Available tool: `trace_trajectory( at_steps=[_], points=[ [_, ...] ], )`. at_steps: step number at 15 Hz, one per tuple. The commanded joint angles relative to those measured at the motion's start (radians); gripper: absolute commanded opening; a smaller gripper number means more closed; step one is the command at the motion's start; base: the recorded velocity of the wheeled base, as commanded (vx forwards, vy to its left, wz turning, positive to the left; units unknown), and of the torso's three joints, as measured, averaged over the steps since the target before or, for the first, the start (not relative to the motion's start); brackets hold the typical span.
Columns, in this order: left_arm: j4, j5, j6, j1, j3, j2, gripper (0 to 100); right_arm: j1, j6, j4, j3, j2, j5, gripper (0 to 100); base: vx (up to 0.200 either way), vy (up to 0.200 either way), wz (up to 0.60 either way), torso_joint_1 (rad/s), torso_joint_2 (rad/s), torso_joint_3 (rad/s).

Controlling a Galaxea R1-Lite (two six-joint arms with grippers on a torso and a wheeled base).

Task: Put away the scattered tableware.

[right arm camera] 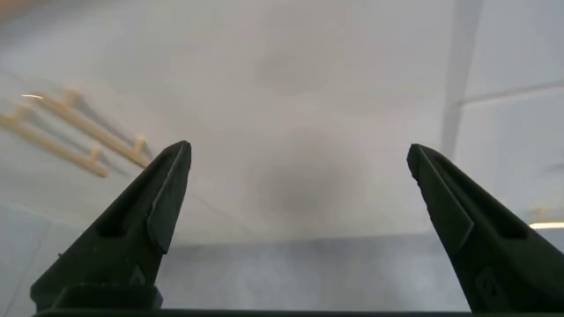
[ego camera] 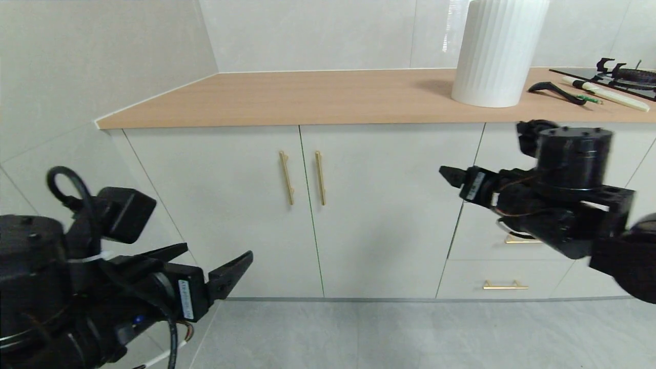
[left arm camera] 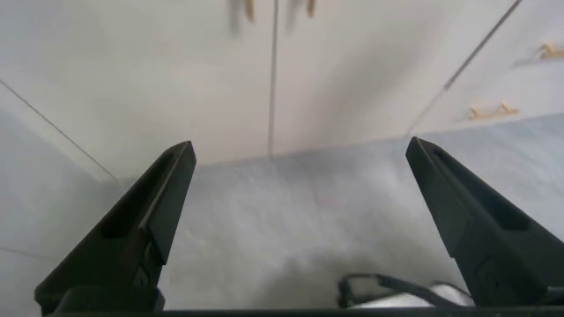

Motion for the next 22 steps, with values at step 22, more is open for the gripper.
trace_trajectory(
  at_steps=[22],
  points=[
    [0.467,-0.063,0.292,0.612,0.444,-1.233,100,-0.510,-0.539,0.545,0.863,-1.664,0.122,100,0.000,0.000,0.00,0.000,0.00,0.000]
  ],
)
